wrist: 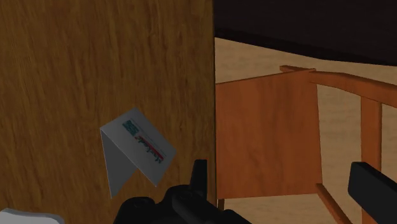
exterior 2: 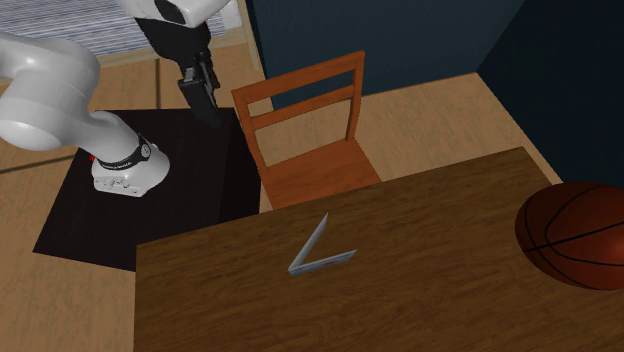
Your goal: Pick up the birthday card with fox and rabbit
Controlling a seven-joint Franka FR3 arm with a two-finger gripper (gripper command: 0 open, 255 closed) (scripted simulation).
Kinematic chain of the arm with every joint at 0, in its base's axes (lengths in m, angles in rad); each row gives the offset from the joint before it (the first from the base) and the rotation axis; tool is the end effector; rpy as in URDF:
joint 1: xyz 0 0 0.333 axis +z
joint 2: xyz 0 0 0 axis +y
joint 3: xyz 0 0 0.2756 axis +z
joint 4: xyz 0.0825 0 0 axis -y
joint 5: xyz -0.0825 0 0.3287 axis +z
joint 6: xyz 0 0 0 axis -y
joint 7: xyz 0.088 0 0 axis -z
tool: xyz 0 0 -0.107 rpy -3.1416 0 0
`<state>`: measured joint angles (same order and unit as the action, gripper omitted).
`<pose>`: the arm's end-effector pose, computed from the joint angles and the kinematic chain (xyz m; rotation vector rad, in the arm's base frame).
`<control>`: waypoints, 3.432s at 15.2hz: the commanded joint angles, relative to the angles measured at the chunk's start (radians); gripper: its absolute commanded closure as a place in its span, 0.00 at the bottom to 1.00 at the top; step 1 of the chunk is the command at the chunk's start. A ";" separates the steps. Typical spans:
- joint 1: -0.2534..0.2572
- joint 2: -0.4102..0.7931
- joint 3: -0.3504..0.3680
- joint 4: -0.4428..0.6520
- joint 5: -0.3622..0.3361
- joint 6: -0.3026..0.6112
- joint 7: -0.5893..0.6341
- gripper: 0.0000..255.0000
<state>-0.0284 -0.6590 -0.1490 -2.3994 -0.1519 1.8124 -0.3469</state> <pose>0.3231 -0.0780 0.5241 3.0481 0.3501 0.0793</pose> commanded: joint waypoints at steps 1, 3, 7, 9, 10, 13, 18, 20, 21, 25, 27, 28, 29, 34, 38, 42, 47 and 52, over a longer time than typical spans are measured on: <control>-0.008 0.043 -0.044 -0.009 -0.014 0.053 -0.048 0.00; -0.012 0.099 -0.083 -0.003 -0.020 0.101 -0.091 0.00; -0.015 0.224 -0.160 0.027 -0.015 0.193 -0.182 0.00; -0.014 0.293 -0.198 0.051 -0.003 0.236 -0.231 0.00; -0.013 0.329 -0.216 0.064 0.005 0.257 -0.256 0.00; -0.010 0.444 -0.267 0.113 0.046 0.312 -0.339 0.00; -0.017 0.652 -0.330 0.222 0.157 0.380 -0.496 0.00; -0.031 0.739 -0.341 0.276 0.213 0.395 -0.561 0.00; -0.041 0.783 -0.343 0.305 0.241 0.400 -0.593 0.00; -0.076 0.897 -0.335 0.376 0.312 0.417 -0.669 0.00; -0.080 0.913 -0.331 0.367 0.324 0.440 -0.676 0.00; -0.081 0.921 -0.329 0.363 0.329 0.452 -0.680 0.00; -0.083 0.929 -0.326 0.359 0.335 0.463 -0.685 0.00; -0.087 0.951 -0.320 0.350 0.351 0.490 -0.695 1.00; -0.087 0.950 -0.320 0.349 0.350 0.491 -0.694 1.00; -0.087 0.950 -0.320 0.348 0.350 0.492 -0.694 1.00; -0.080 0.917 -0.330 0.365 0.327 0.447 -0.679 1.00; -0.073 0.878 -0.339 0.388 0.300 0.389 -0.660 1.00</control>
<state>-0.1035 0.2281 -0.4860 -2.0164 0.1538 2.2147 -1.0118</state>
